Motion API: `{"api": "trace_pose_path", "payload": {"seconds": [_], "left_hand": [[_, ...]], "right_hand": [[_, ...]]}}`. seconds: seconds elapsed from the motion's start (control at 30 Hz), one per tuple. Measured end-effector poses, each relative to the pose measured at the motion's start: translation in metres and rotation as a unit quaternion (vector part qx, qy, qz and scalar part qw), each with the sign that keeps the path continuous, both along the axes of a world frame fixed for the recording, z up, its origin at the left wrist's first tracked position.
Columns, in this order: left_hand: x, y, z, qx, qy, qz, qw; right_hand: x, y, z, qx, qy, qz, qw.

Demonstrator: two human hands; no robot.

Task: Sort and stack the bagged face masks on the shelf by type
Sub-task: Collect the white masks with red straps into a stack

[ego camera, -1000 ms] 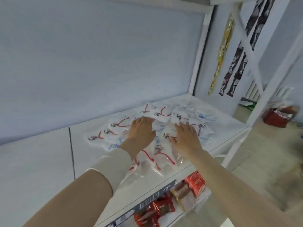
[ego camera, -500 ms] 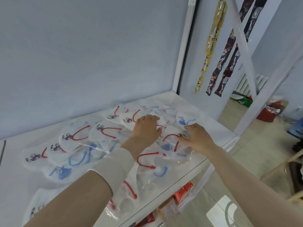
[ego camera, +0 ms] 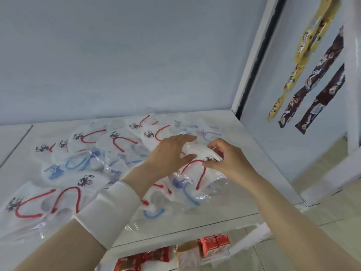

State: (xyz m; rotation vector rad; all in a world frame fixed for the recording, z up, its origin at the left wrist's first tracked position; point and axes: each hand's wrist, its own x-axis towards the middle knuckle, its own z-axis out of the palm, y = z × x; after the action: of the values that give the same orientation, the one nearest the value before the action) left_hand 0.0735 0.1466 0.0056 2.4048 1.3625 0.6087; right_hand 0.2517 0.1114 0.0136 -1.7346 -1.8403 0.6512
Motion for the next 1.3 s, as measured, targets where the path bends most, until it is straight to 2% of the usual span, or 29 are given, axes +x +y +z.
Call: {"api": "trace_pose_path", "payload": {"seconds": [0.07,0.17,0.27,0.3,0.33,0.5,0.57,0.63,0.7,0.8,0.87,0.9,1.03,1.17,1.3], "left_hand": [[0.002,-0.004,0.007,-0.02,-0.042,0.025,0.999],[-0.007,-0.005,0.012,-0.048,-0.185,0.097,0.977],[-0.018,-0.012,0.015,-0.129,-0.375,0.155,0.905],[-0.021,-0.015,0.015,-0.161,-0.41,0.164,0.883],[-0.026,-0.017,0.015,-0.168,-0.412,0.17,0.879],[-0.048,-0.017,0.033,-0.041,-0.311,0.165,0.935],[-0.051,-0.018,0.042,-0.033,-0.223,0.175,0.958],[-0.055,-0.019,0.043,-0.036,-0.198,0.208,0.957],[-0.072,-0.019,0.034,-0.041,-0.245,0.275,0.929],[-0.096,-0.024,0.016,-0.101,-0.381,0.339,0.854],[-0.101,-0.028,0.007,-0.149,-0.444,0.353,0.81],[-0.101,-0.029,0.003,-0.162,-0.453,0.357,0.801],[-0.105,-0.03,-0.009,-0.18,-0.455,0.36,0.795],[-0.111,-0.027,-0.009,-0.171,-0.469,0.382,0.778],[-0.111,-0.023,-0.006,-0.156,-0.482,0.381,0.773]], "right_hand": [[0.005,0.006,0.006,0.022,0.023,0.036,0.999],[0.013,0.016,0.01,0.027,0.118,0.013,0.993],[0.017,0.022,0.011,-0.041,0.278,-0.003,0.96],[0.015,0.023,0.013,-0.052,0.301,0.006,0.952],[0.013,0.026,0.015,-0.049,0.304,0.015,0.951],[-0.011,0.043,0.05,0.046,0.198,0.11,0.973],[-0.026,0.047,0.062,0.067,0.173,0.147,0.972],[-0.039,0.048,0.058,0.092,0.148,0.127,0.977],[-0.043,0.05,0.038,0.099,0.058,0.057,0.992],[-0.038,0.044,-0.003,0.018,-0.184,-0.005,0.983],[-0.04,0.037,-0.021,-0.035,-0.225,-0.025,0.973],[-0.042,0.034,-0.027,-0.036,-0.221,-0.032,0.974],[-0.046,0.034,-0.032,0.021,-0.159,-0.055,0.985],[-0.037,0.039,-0.02,0.106,-0.003,-0.063,0.992],[-0.024,0.051,0.002,0.086,0.16,-0.087,0.98]]}}
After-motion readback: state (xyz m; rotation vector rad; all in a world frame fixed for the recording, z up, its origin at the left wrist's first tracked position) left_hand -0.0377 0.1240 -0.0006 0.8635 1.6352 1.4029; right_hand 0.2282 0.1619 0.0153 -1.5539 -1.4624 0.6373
